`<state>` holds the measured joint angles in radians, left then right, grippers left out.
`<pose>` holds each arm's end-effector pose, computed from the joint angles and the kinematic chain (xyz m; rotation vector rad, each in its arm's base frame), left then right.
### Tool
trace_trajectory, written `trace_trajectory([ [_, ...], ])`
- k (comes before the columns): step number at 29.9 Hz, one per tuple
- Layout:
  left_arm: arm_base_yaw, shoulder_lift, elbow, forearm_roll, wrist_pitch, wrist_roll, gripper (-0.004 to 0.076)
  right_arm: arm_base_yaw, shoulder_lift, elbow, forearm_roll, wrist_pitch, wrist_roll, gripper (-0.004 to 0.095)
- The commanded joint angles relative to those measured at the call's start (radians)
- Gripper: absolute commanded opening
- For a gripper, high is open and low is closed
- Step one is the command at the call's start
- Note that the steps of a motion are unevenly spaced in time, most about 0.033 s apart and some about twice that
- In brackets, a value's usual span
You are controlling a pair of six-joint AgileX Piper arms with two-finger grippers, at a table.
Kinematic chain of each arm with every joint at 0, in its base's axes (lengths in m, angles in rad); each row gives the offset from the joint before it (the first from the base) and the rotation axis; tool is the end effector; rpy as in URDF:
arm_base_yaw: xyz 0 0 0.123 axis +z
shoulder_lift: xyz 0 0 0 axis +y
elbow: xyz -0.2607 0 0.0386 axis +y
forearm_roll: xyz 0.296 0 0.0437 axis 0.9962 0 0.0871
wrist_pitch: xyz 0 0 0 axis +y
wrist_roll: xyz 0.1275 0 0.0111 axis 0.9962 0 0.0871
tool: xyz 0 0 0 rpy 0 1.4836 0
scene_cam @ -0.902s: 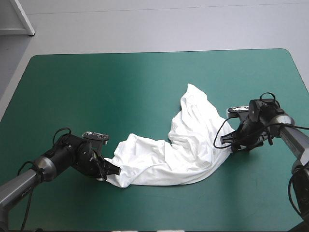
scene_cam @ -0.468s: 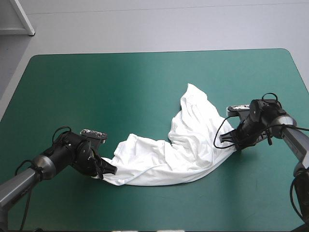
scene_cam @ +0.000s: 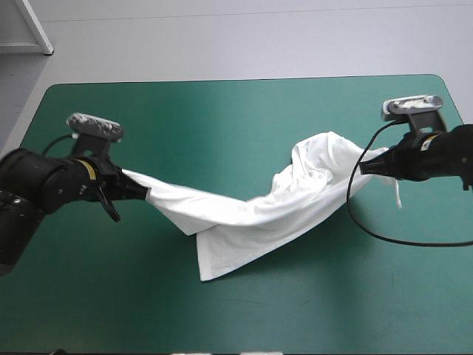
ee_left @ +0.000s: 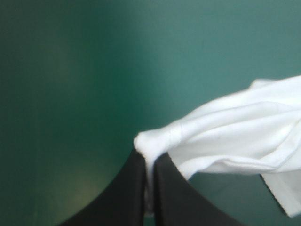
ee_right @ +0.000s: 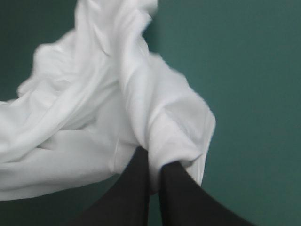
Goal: Fold the cloth
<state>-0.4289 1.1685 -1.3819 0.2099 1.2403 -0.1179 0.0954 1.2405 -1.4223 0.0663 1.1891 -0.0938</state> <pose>0.2726 -0.0969 0.3826 0.3879 2.4477 0.0459 0.3104 0.0376 0.3770 -0.2303 2.4791 0.0877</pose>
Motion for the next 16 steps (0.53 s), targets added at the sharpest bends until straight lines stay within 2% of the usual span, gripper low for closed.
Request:
trace_trajectory([
  [1, -0.002, -0.028, -0.221, 0.075, 0.049, 0.035, -0.0007, -0.008, -0.081, -0.202, 0.001, 0.042, -0.004, -0.0019],
  [10, -0.002, 0.014, -0.684, 0.241, 0.049, 0.149, -0.0008, -0.008, -0.111, -0.563, 0.013, 0.058, -0.004, -0.0019],
  [16, -0.002, 0.018, -0.846, 0.293, 0.049, 0.183, -0.0008, -0.008, -0.125, -0.731, 0.049, 0.058, -0.011, -0.0019],
])
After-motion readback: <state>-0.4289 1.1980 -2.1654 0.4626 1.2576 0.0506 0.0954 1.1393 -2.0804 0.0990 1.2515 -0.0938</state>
